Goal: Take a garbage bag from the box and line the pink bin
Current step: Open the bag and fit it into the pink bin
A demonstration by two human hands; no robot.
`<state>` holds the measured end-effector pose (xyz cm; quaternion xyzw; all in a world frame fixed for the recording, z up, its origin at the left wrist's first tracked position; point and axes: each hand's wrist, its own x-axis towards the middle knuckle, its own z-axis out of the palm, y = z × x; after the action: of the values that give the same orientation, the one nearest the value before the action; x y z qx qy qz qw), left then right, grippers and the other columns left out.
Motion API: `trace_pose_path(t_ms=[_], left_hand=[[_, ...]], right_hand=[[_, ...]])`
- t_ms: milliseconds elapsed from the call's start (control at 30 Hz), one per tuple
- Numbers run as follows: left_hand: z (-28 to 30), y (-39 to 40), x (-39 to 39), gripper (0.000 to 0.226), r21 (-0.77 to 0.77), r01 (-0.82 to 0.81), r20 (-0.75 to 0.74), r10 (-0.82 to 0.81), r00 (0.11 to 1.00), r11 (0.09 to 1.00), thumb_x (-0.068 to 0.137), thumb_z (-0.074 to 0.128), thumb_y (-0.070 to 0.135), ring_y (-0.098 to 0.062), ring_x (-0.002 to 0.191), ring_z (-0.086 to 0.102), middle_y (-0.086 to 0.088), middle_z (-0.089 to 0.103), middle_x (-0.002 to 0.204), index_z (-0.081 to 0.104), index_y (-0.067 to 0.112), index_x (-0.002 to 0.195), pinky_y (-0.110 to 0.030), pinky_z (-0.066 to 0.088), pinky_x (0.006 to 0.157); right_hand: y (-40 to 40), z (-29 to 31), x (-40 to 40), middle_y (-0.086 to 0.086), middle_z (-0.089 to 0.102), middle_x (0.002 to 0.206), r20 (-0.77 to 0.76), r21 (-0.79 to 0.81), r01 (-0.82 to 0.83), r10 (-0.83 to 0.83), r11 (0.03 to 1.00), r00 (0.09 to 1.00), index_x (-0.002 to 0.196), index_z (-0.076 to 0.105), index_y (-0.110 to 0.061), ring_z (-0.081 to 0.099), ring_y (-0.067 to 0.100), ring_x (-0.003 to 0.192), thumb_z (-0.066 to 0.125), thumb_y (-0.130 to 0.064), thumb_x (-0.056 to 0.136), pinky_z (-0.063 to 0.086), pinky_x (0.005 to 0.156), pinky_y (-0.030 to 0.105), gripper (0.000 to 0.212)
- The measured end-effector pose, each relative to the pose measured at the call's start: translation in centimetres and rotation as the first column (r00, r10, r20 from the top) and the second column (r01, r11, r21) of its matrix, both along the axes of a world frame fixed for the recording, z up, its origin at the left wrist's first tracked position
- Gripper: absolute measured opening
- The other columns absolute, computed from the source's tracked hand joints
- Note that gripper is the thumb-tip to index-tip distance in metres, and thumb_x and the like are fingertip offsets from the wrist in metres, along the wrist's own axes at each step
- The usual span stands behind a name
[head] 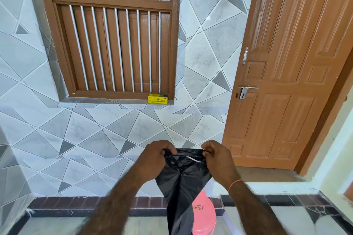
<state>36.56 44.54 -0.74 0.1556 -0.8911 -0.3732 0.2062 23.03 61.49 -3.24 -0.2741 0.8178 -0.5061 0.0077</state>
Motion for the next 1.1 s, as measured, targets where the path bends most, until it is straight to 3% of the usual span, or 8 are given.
trace_pose_path(t_ms=[167, 300, 533, 700, 867, 933, 1033, 1100], left_hand=[[-0.3, -0.2, 0.0, 0.045, -0.120, -0.130, 0.017, 0.133, 0.991, 0.984, 0.086, 0.046, -0.005, -0.014, 0.103, 0.060, 0.009, 0.067, 0.108, 0.069, 0.032, 0.097, -0.031, 0.049, 0.098], [0.4, -0.1, 0.2, 0.014, -0.179, -0.244, -0.095, 0.230, 0.969, 0.953, 0.085, 0.069, 0.020, -0.009, 0.087, 0.063, 0.012, 0.068, 0.093, 0.067, 0.033, 0.088, -0.027, 0.051, 0.084], [1.1, -1.8, 0.6, 0.044, -0.068, -0.051, 0.051, 0.054, 0.997, 0.996, 0.084, 0.043, -0.013, -0.021, 0.079, 0.065, 0.002, 0.067, 0.087, 0.056, 0.029, 0.082, -0.025, 0.050, 0.062], [0.9, -1.6, 0.1, 0.048, -0.122, -0.101, -0.044, 0.096, 0.994, 0.987, 0.079, 0.042, -0.015, -0.021, 0.099, 0.062, 0.003, 0.066, 0.104, 0.067, 0.025, 0.090, -0.033, 0.052, 0.089], [0.1, -0.2, 0.1, 0.020, -0.505, -0.494, -0.346, 0.358, 0.867, 0.708, 0.077, 0.075, 0.019, -0.028, 0.098, 0.058, 0.000, 0.065, 0.105, 0.070, 0.025, 0.095, -0.041, 0.047, 0.079], [0.3, 1.8, 0.8, 0.011, -0.367, -0.507, -0.382, 0.370, 0.847, 0.780, 0.087, 0.064, 0.033, -0.023, 0.079, 0.057, 0.004, 0.062, 0.083, 0.063, 0.025, 0.081, -0.036, 0.048, 0.068], [-0.8, 3.7, 0.4, 0.045, 0.031, -0.376, -0.032, 0.377, 0.926, 0.926, 0.089, 0.051, 0.056, -0.018, 0.067, 0.061, 0.005, 0.062, 0.063, 0.056, 0.020, 0.064, -0.032, 0.049, 0.063], [-1.5, 3.5, -0.1, 0.044, 0.452, -0.253, 0.030, 0.269, 0.963, 0.855, 0.086, 0.060, 0.053, -0.023, 0.072, 0.070, -0.002, 0.071, 0.068, 0.068, 0.014, 0.067, -0.038, 0.058, 0.071]], right_hand=[[-0.6, 1.1, 0.0, 0.008, 0.073, 0.090, 0.253, -0.179, -0.056, 0.101, 0.982, 0.962, 0.087, 0.072, -0.012, 0.065, 0.017, 0.079, 0.050, 0.007, 0.091, 0.051, 0.070, 0.022, 0.029], [-0.4, 1.7, 0.5, 0.014, 0.072, 0.083, 0.411, -0.258, -0.178, 0.275, 0.950, 0.869, 0.086, 0.073, -0.003, 0.063, 0.020, 0.073, 0.059, -0.005, 0.092, 0.049, 0.063, 0.026, 0.016], [-0.6, 1.6, -0.1, 0.008, 0.068, 0.071, 0.400, -0.308, -0.122, 0.244, 0.944, 0.884, 0.076, 0.070, -0.009, 0.058, 0.020, 0.067, 0.059, -0.003, 0.092, 0.048, 0.062, 0.028, 0.020], [-0.6, 1.6, 0.3, 0.015, 0.071, 0.094, 0.478, -0.315, -0.232, 0.366, 0.920, 0.799, 0.095, 0.072, -0.006, 0.064, 0.025, 0.085, 0.058, 0.005, 0.089, 0.051, 0.078, 0.035, 0.019], [-1.7, 1.4, 1.4, 0.020, 0.066, 0.091, 0.578, -0.397, -0.199, 0.412, 0.896, 0.704, 0.089, 0.069, 0.004, 0.060, 0.027, 0.084, 0.063, 0.004, 0.085, 0.048, 0.076, 0.032, 0.007], [-2.1, 1.3, 1.9, 0.020, 0.067, 0.089, 0.626, -0.464, -0.133, 0.430, 0.876, 0.650, 0.081, 0.069, -0.001, 0.061, 0.027, 0.083, 0.067, 0.003, 0.082, 0.050, 0.075, 0.033, 0.005], [-2.5, 1.4, 2.5, 0.020, 0.070, 0.088, 0.643, -0.522, -0.117, 0.480, 0.845, 0.597, 0.078, 0.071, -0.004, 0.064, 0.030, 0.084, 0.070, 0.004, 0.078, 0.053, 0.078, 0.038, 0.008], [-2.5, 1.4, 3.0, 0.018, 0.070, 0.085, 0.632, -0.516, -0.147, 0.491, 0.844, 0.599, 0.078, 0.069, -0.004, 0.066, 0.028, 0.078, 0.070, 0.007, 0.078, 0.057, 0.073, 0.035, 0.011]])
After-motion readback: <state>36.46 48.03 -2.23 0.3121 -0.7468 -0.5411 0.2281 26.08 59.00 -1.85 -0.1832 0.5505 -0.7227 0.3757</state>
